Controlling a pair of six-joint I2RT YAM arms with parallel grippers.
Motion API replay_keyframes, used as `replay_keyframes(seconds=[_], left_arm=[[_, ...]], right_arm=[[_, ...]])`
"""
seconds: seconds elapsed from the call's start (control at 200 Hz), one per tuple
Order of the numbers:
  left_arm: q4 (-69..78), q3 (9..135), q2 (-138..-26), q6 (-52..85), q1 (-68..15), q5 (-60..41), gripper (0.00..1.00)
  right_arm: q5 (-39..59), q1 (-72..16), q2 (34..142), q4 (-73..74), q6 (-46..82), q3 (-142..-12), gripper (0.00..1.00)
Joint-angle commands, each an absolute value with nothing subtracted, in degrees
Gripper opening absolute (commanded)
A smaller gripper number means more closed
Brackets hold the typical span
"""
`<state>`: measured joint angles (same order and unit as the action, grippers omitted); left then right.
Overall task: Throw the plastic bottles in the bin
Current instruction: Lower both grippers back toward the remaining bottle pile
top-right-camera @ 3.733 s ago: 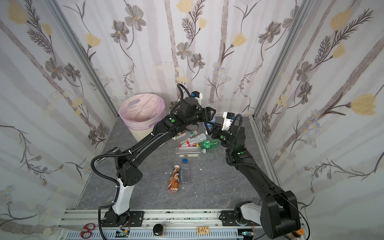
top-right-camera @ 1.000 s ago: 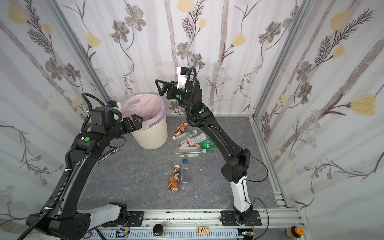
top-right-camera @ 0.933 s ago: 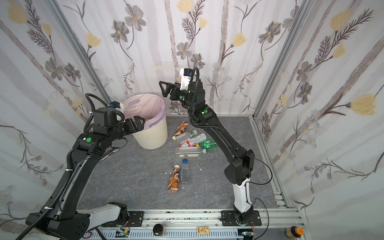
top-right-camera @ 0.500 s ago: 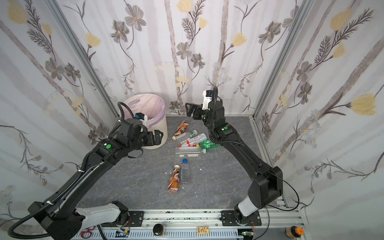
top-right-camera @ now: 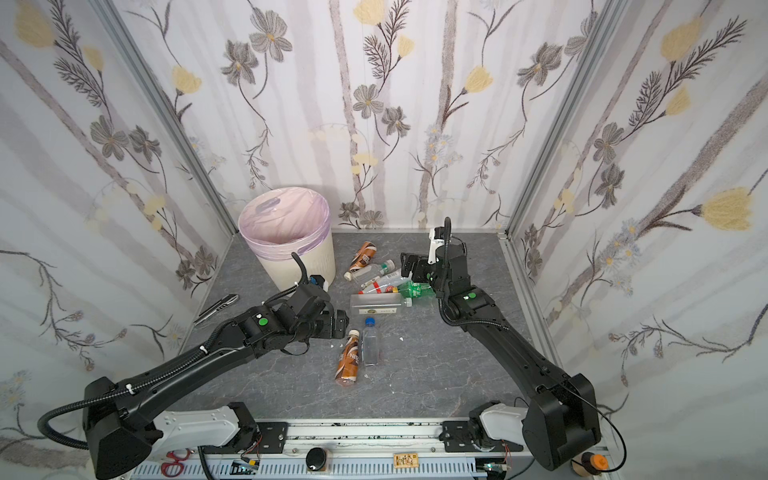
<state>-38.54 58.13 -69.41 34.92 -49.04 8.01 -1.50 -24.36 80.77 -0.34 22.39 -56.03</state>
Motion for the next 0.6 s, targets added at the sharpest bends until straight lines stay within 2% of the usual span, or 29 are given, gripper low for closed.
replay_keyframes(seconds=[0.0, 0.365, 0.595], left_arm=[[-37.2, 55.1, -70.0, 40.3, -50.0, 5.3, 1.0], [-34.1, 50.5, -76.6, 45.3, -54.0, -1.6, 1.0], [-32.4, 48.3, -79.3, 46.1, -54.1, -1.8, 0.98]], right_arm=[[-3.5, -24.4, 78.6, -0.8, 20.9, -52.9, 1.0], [-2.9, -24.6, 74.9, 0.6, 21.2, -46.0, 1.0], [-1.8, -24.6, 74.6, 1.5, 21.4, -44.7, 1.0]])
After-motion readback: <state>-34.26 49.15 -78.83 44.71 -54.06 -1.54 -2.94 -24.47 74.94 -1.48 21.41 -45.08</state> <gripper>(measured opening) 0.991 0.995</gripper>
